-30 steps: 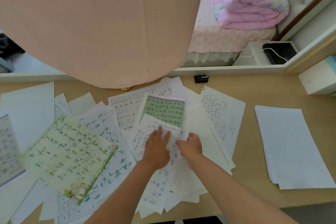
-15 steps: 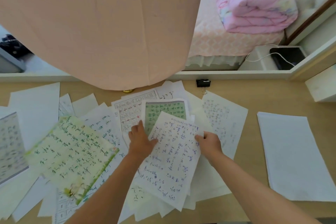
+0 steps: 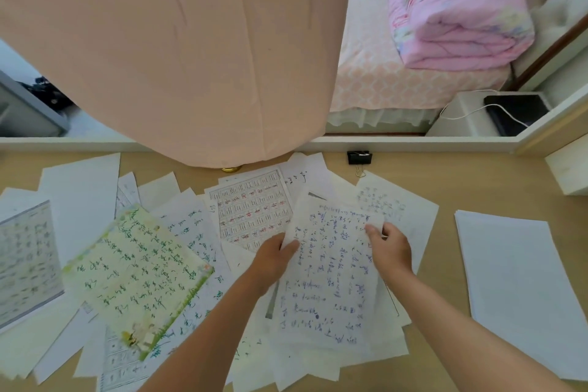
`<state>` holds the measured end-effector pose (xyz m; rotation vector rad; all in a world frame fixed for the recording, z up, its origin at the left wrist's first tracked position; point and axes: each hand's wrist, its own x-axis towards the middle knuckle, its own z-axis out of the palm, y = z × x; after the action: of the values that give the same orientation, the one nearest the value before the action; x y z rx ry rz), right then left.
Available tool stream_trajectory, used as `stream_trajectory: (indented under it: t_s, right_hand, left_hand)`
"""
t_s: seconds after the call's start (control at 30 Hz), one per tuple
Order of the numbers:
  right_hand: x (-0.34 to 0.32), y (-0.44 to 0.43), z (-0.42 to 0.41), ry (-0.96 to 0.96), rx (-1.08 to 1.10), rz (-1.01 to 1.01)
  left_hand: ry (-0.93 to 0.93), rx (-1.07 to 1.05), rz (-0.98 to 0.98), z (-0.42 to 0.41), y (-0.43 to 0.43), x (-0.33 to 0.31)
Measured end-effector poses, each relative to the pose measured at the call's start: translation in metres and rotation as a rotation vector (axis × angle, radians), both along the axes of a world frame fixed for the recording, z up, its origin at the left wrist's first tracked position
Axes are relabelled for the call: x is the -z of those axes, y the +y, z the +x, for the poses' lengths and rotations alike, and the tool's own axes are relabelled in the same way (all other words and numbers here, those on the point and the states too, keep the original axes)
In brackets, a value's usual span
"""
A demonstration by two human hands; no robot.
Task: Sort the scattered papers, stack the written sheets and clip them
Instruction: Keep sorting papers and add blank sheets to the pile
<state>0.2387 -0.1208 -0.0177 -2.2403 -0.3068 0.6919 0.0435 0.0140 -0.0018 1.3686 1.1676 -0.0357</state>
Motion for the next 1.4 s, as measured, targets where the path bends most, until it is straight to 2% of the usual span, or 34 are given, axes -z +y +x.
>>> stream_trajectory:
  t_s: [0.1, 0.2, 0.3, 0.37, 0.4, 0.47, 0.57, 0.6, 0.7, 0.77, 0.83, 0.9, 0.97, 1.0, 1.1, 1.23, 1.33, 1.4]
  right_hand:
    - [0.001, -0.001, -0.006, 0.095, -0.125, -0.020]
    - [-0.001, -0.006, -0.014, 0.141, -0.033, -0.033]
    - [-0.006, -0.013, -0.016, 0.387, 0.099, 0.104]
    - [-0.002, -0.017, -0.012, 0.576, 0.075, 0.160]
    - [-0.002, -0.018, -0.012, 0.605, 0.042, 0.136]
    - [-0.002, -0.019, -0.011, 0.495, -0.002, 0.032]
    - [0.001, -0.022, -0.004, 0.328, 0.018, -0.066]
    - [0.001, -0.023, -0.002, 0.315, 0.021, -0.068]
    - [0.000, -0.019, 0.000, 0.346, -0.032, -0.022]
    - [-0.004, -0.010, -0.001, 0.375, -0.062, 0.002]
    - [-0.005, 0.003, -0.005, 0.362, -0.065, 0.003]
    - [-0.002, 0.014, -0.012, 0.263, -0.058, -0.061]
    - [0.004, 0.023, -0.024, 0.212, -0.039, -0.108]
    - [0.006, 0.028, -0.030, 0.226, -0.015, -0.104]
    - [0.011, 0.042, -0.049, 0.326, 0.098, -0.032]
    - [0.012, 0.049, -0.063, 0.389, 0.189, -0.080]
    - [0.011, 0.042, -0.060, 0.265, 0.130, -0.177]
    - [0.005, 0.032, -0.048, 0.148, 0.127, -0.225]
  left_hand:
    - [-0.060, 0.020, 0.028, -0.002, -0.012, 0.003]
    - [-0.129, -0.025, -0.032, -0.005, -0.014, 0.001]
    - [-0.237, -0.119, -0.191, -0.012, -0.008, 0.001]
    - [-0.258, -0.147, -0.225, -0.014, -0.001, 0.003]
    - [-0.229, -0.122, -0.201, -0.015, 0.002, 0.002]
    - [-0.108, 0.001, -0.029, -0.019, 0.010, 0.003]
    - [0.314, 0.336, 0.514, -0.040, 0.028, 0.014]
    - [0.449, 0.475, 0.619, -0.050, 0.034, 0.020]
    - [0.645, 0.829, 0.684, -0.065, 0.043, 0.036]
    - [0.564, 0.938, 0.736, -0.064, 0.041, 0.049]
    - [0.307, 0.913, 0.776, -0.057, 0.033, 0.056]
    - [0.100, 0.661, 0.695, -0.053, 0.023, 0.059]
    - [0.139, 0.382, 0.684, -0.054, 0.021, 0.057]
    - [0.210, 0.335, 0.707, -0.057, 0.023, 0.057]
    - [0.290, 0.385, 0.682, -0.063, 0.028, 0.061]
    - [0.147, 0.383, 0.612, -0.066, 0.029, 0.055]
    - [0.125, 0.257, 0.557, -0.064, 0.038, 0.048]
    - [0.186, 0.257, 0.626, -0.062, 0.049, 0.048]
